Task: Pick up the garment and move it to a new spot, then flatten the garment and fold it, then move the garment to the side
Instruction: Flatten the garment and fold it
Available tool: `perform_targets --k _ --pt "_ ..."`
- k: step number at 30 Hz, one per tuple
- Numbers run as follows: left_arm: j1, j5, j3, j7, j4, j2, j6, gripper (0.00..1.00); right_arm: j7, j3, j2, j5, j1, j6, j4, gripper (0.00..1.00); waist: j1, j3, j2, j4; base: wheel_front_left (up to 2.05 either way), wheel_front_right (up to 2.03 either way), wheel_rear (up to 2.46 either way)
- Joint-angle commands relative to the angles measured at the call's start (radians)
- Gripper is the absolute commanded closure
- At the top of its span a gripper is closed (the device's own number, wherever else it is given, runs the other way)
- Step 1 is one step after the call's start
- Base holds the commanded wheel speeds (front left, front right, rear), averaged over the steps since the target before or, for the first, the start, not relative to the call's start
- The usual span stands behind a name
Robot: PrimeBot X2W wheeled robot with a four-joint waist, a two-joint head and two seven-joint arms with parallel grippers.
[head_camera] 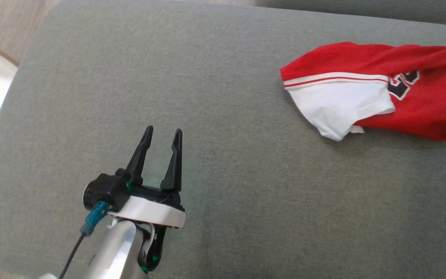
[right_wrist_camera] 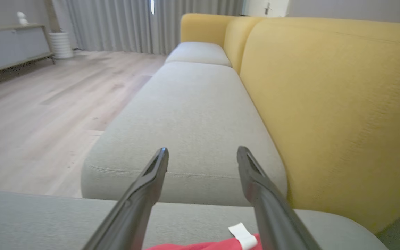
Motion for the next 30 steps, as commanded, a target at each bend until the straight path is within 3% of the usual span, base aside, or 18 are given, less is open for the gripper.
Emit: perform_targets --k 1,7,12,17,23,30 --pt "-0.036 -0.004 0.039 -0.008 -0.028 0.003 -0.002 0.00 -0.038 0.037 0.037 0.019 -0.030 -0.001 -0.031 0.00 -0.0001 -0.017 0.0000 -0.024 0.00 0.00 0.00" --pt "-0.024 0.009 0.061 -0.008 -0.034 0.003 -0.003 0.00 -0.169 0.205 0.128 0.137 0.011 -0.001 -0.093 0.00 -0.0001 -0.064 0.0000 -0.092 0.00 0.00 0.00" --pt "-0.011 0.008 0.079 -0.008 -0.045 0.003 -0.005 0.00 -0.227 0.303 0.162 0.263 0.117 -0.001 -0.245 0.00 -0.0001 -0.105 0.0000 -0.148 0.00 0.00 0.00" --pt "0.010 0.008 0.091 -0.008 -0.051 0.002 -0.005 0.00 -0.245 0.290 0.214 0.333 0.312 -0.001 -0.455 0.00 -0.0001 -0.140 0.0000 -0.195 0.00 0.00 0.00" --pt "0.033 0.004 0.096 -0.008 -0.054 0.002 -0.006 0.00 -0.249 0.216 0.312 0.301 0.606 -0.001 -0.688 0.00 -0.0001 -0.170 0.0000 -0.229 0.00 0.00 0.00" --pt "0.048 0.002 0.082 -0.008 -0.041 0.002 -0.009 0.00 -0.249 0.191 0.337 0.278 0.842 -0.001 -0.788 0.00 -0.0001 -0.174 0.0000 -0.239 0.00 0.00 0.00"
